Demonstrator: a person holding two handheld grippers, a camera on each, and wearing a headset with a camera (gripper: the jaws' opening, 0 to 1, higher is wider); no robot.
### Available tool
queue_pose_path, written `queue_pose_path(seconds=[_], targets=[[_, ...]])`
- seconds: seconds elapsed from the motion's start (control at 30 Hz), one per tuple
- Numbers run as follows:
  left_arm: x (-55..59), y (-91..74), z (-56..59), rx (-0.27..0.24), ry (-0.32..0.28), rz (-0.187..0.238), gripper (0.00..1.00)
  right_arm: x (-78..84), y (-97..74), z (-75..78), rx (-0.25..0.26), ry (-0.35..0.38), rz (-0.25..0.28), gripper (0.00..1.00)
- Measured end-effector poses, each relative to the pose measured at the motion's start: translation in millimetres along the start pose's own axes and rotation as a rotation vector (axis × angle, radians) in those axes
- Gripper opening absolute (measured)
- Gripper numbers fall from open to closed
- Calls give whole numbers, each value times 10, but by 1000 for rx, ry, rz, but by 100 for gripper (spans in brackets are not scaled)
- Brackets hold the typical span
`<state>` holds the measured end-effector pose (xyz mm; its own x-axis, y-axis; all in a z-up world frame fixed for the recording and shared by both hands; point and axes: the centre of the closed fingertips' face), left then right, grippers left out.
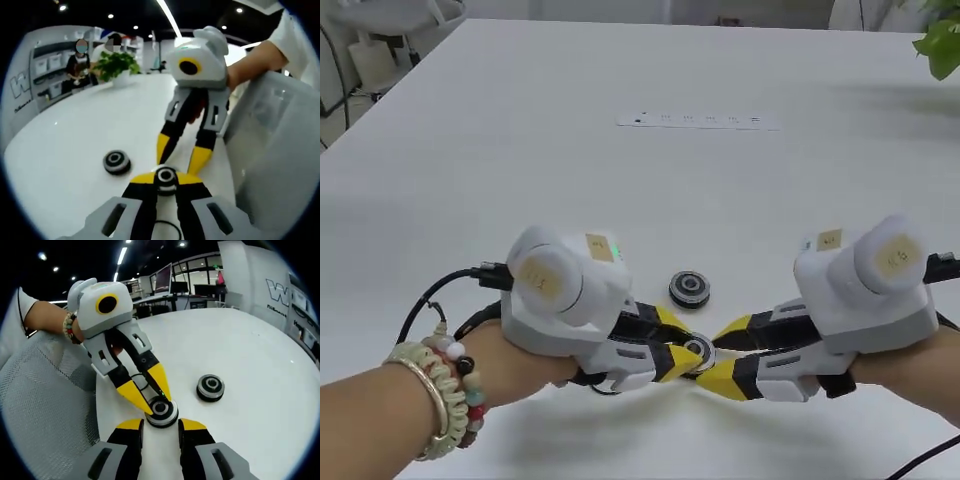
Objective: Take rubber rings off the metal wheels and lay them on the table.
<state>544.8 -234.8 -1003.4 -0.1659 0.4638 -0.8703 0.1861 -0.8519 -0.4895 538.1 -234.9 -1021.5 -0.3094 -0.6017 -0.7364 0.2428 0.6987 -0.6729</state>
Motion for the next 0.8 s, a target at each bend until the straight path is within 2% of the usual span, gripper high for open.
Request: queue_pose_path(seconds=[0.1,0.3,0.67,0.73,0.8], targets=[[8,-9,5,5,22,27,15,-3,6,6,3,-4,1,24],[8,-16,-5,9,9,72,14,12,7,19,6,-6,1,21],[3,-9,-15,6,18,85,14,27,-7,11,-10,-16,2,15],[3,-10,-19,4,18,86,14,48,-14,48,3,-43,-8,8],[4,-11,-22,3,16,87,14,50,-23,40,0,-20,-7,5]])
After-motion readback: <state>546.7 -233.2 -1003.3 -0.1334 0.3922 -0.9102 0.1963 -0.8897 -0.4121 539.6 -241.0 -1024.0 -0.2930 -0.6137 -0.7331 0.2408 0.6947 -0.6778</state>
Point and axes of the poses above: the centre of the closed fingertips' face, and the gripper's own axes: y roughly forward along the fingers, z roughly to its right, x roughly out of its underside, and after that the axes turned 5 degrees about x, right-handed
